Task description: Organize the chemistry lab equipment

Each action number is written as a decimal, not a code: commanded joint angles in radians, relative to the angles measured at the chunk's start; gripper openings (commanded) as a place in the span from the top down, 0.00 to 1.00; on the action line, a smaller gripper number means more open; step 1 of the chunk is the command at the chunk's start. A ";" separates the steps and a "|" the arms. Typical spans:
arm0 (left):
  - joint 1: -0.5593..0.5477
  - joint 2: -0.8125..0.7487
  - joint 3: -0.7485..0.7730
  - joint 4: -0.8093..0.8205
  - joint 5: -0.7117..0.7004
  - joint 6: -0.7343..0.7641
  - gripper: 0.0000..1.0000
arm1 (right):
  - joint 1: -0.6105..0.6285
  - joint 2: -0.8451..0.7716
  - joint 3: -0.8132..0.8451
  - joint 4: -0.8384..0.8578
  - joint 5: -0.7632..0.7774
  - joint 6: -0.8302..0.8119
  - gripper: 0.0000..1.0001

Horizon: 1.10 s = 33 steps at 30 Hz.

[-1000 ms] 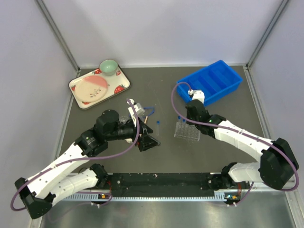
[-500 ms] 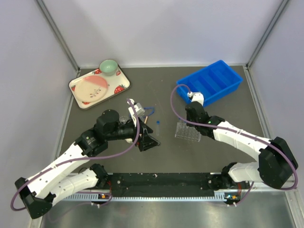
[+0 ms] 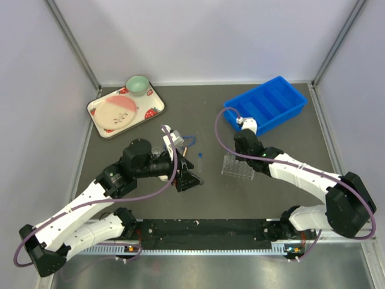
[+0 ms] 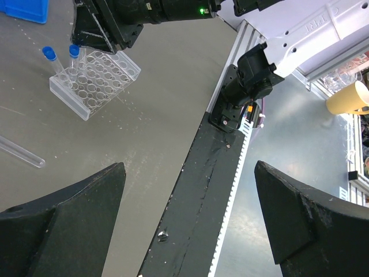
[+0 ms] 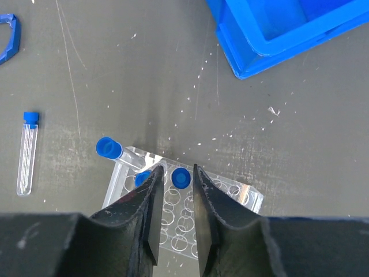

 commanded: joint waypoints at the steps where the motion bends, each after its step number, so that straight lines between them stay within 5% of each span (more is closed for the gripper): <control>1: -0.002 0.008 0.018 0.032 -0.002 0.015 0.01 | -0.013 0.000 0.006 0.038 -0.002 -0.001 0.72; 17: -0.002 0.097 0.003 0.043 -0.129 0.011 0.01 | 0.011 -0.162 0.092 -0.087 0.082 -0.036 0.64; 33: -0.002 0.614 0.196 -0.113 -0.605 -0.109 0.07 | 0.097 -0.434 0.143 -0.258 0.147 -0.070 0.62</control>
